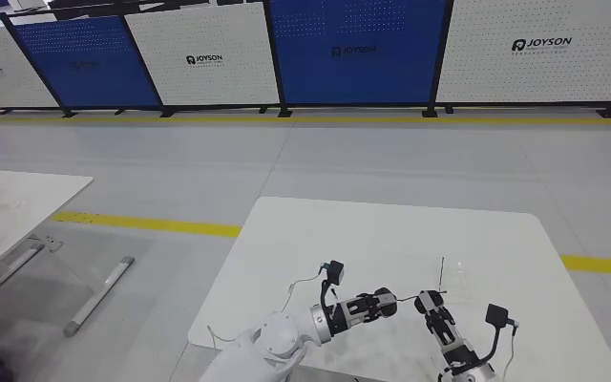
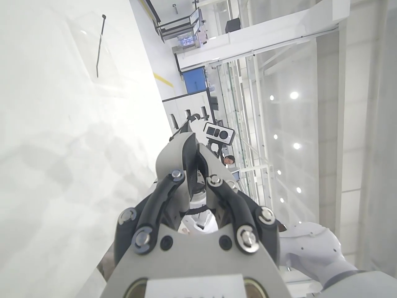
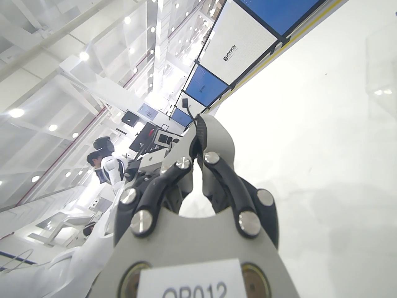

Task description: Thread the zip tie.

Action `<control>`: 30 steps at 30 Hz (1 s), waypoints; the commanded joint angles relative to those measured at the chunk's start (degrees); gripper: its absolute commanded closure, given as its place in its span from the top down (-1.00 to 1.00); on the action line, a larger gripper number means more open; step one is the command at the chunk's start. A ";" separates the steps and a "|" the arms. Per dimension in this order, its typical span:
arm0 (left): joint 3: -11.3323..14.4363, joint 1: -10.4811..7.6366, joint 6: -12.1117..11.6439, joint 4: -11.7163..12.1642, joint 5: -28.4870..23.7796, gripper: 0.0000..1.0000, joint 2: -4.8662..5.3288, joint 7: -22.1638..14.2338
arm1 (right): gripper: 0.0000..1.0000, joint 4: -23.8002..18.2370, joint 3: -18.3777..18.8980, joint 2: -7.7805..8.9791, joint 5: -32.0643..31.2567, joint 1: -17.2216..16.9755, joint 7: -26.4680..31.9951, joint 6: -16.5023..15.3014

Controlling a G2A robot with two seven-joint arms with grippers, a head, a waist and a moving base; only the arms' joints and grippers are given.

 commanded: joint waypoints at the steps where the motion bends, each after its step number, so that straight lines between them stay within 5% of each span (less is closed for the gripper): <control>1: -0.01 0.03 -0.05 -0.01 -0.09 -1.00 0.02 0.01 | -1.00 -0.06 0.08 -0.02 0.25 -0.04 -0.03 0.00; 30: 0.26 -0.19 -0.80 0.48 -1.09 -1.00 0.27 -0.60 | -1.00 -0.74 0.98 -0.02 1.38 -0.55 1.12 0.00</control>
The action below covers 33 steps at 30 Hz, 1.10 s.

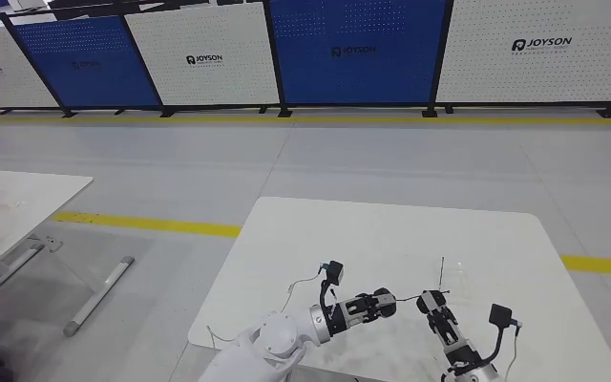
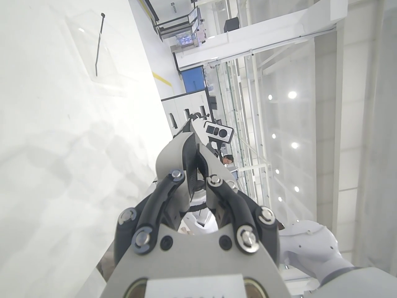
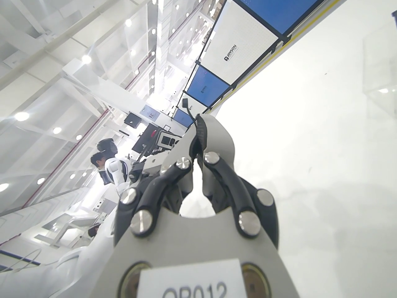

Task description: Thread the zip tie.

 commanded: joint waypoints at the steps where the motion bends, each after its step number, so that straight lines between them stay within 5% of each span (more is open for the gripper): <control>1: 0.00 -0.01 -0.14 0.05 -0.26 -1.00 0.01 -0.12 | -1.00 -0.08 0.00 0.00 0.01 -0.04 -0.07 0.00; 20: 0.27 -0.13 -0.15 -0.12 -0.28 -1.00 0.12 0.20 | -1.00 -0.01 0.05 0.01 -0.04 -0.06 0.27 0.00; 33: 0.42 -0.23 -0.01 -0.23 -0.19 -1.00 0.18 0.54 | -0.70 -0.05 0.06 -0.04 0.10 -0.04 0.56 0.00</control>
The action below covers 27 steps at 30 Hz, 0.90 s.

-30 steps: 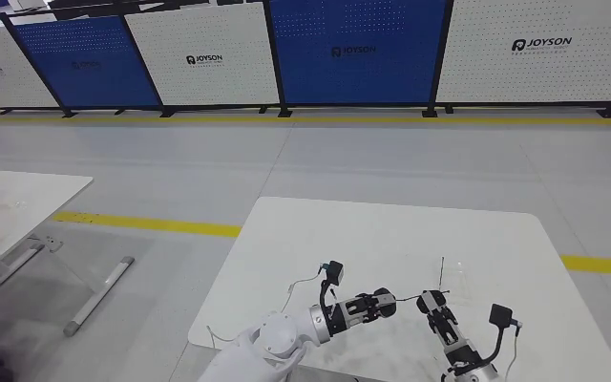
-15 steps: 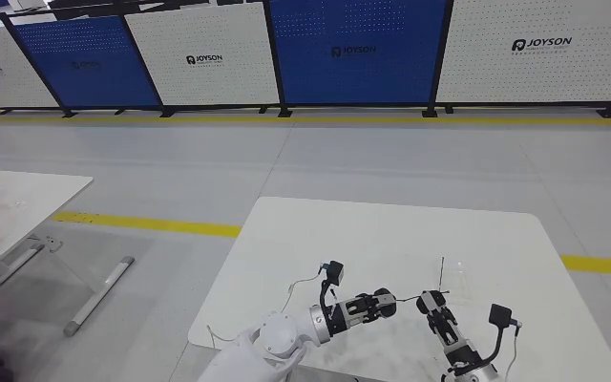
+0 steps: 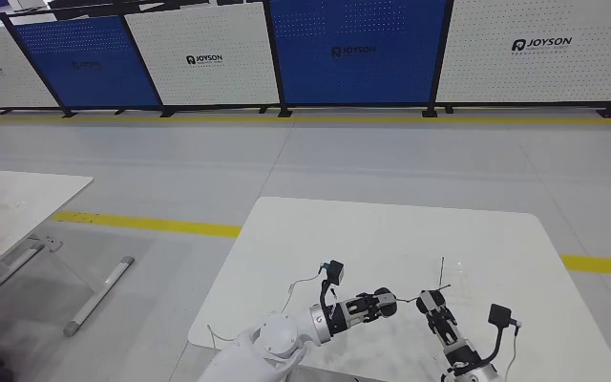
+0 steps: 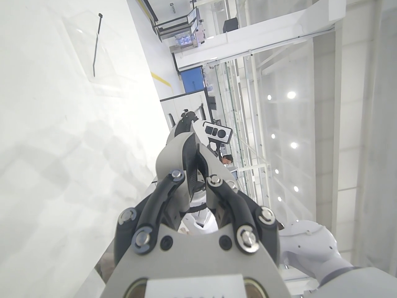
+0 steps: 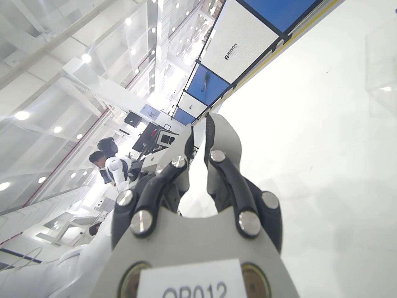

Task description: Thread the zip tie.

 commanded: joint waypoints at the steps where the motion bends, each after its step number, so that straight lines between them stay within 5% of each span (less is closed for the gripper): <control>1: 0.01 0.00 0.00 0.01 -0.04 -1.00 0.01 0.05 | -0.72 -0.01 0.01 -0.01 0.03 0.00 0.01 0.00; 13: 0.07 0.02 -0.26 0.02 0.06 -1.00 0.09 0.12 | -0.82 -0.06 0.04 -0.05 0.03 -0.07 -0.14 0.00; 16: 0.11 0.03 -0.33 0.03 0.12 -1.00 0.12 0.01 | -1.00 -0.04 0.06 -0.06 -0.06 -0.08 -0.14 0.00; 27: 0.20 0.06 -0.90 -0.08 -0.20 -1.00 0.20 -0.50 | -1.00 0.22 -0.46 -0.12 -1.60 0.14 0.06 0.00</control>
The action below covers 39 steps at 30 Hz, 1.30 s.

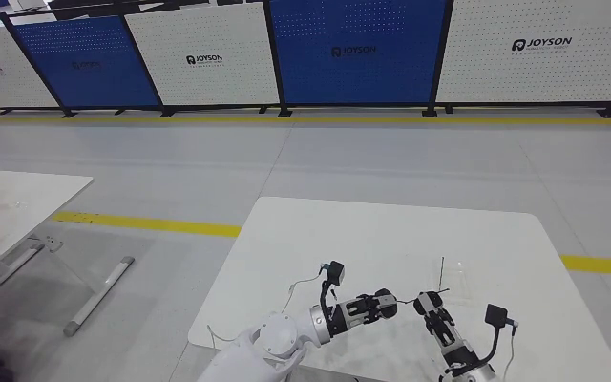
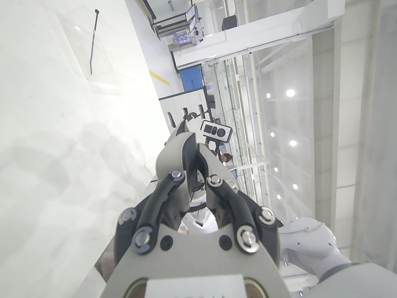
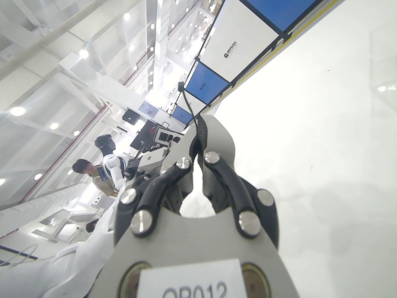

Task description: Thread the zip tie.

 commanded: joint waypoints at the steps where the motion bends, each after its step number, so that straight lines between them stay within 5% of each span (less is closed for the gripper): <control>1: -0.03 0.01 0.00 -0.06 -0.01 -1.00 0.02 0.01 | -1.00 0.03 -0.03 -0.02 0.03 0.03 -0.03 0.00; 17: 0.04 0.05 1.10 -0.28 1.03 -1.00 0.14 1.10 | -1.00 0.18 0.18 -0.14 -0.47 -0.18 -0.95 0.00; 18: 0.08 0.03 1.17 -0.29 1.11 -0.76 0.14 1.07 | -1.00 0.20 0.16 -0.16 -0.51 -0.19 -0.99 0.00; 22: 0.22 -0.09 1.33 -0.27 1.15 -0.40 0.14 1.03 | -1.00 0.41 0.07 -0.24 -0.68 -0.10 -0.98 0.07; 30: 0.28 -0.20 1.32 -0.26 1.51 -0.38 0.18 1.22 | -1.00 0.38 0.03 -0.40 -1.04 0.01 -1.34 0.79; 39: 1.24 1.08 2.60 -2.80 12.21 -0.28 0.25 9.04 | -1.00 0.11 -0.12 -0.80 0.18 0.24 -3.05 2.80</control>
